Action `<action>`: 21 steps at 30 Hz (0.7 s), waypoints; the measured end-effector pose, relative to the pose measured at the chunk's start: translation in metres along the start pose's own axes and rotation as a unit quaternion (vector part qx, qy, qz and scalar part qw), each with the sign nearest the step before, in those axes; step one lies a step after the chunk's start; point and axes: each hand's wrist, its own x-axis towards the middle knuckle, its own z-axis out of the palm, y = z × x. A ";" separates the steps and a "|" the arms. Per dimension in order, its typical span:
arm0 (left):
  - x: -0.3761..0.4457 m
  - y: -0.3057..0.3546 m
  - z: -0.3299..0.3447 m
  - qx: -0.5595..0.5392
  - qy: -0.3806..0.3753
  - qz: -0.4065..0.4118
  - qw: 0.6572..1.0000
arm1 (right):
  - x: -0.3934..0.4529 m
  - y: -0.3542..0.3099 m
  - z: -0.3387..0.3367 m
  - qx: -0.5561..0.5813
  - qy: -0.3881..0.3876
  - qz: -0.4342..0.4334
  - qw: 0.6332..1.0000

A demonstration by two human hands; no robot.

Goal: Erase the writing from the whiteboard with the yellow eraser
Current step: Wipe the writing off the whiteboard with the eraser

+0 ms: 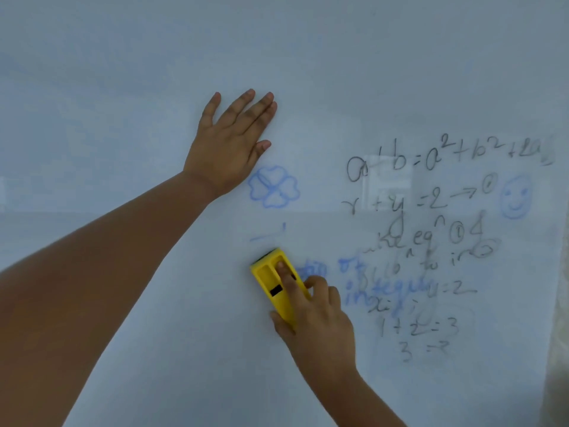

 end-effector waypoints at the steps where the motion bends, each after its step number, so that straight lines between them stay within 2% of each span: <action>1: -0.001 0.000 0.001 -0.002 0.005 -0.001 1.000 | 0.000 0.009 -0.001 -0.008 0.007 0.006 1.000; 4: -0.002 0.001 0.001 -0.031 0.025 -0.008 0.999 | 0.022 0.031 -0.014 -0.014 0.056 0.067 0.996; 7: -0.002 0.000 -0.002 -0.144 0.068 -0.007 0.987 | 0.060 0.022 -0.022 0.003 0.109 0.098 0.989; 9: -0.005 0.000 -0.002 -0.245 0.094 -0.028 0.965 | 0.073 0.002 -0.021 0.019 0.126 0.076 0.989; 11: -0.007 0.001 -0.004 -0.292 0.107 -0.060 0.949 | 0.070 -0.015 -0.014 0.028 0.127 0.040 0.991; 13: -0.009 0.003 -0.006 -0.310 0.113 -0.070 0.941 | 0.059 -0.014 -0.009 0.029 0.119 0.025 0.992; 18: -0.009 0.003 -0.005 -0.318 0.122 -0.064 0.938 | 0.085 0.015 -0.023 0.051 0.168 0.109 0.978; 21: -0.009 0.003 -0.005 -0.313 0.115 -0.062 0.941 | 0.114 -0.006 -0.029 0.063 0.185 0.083 0.977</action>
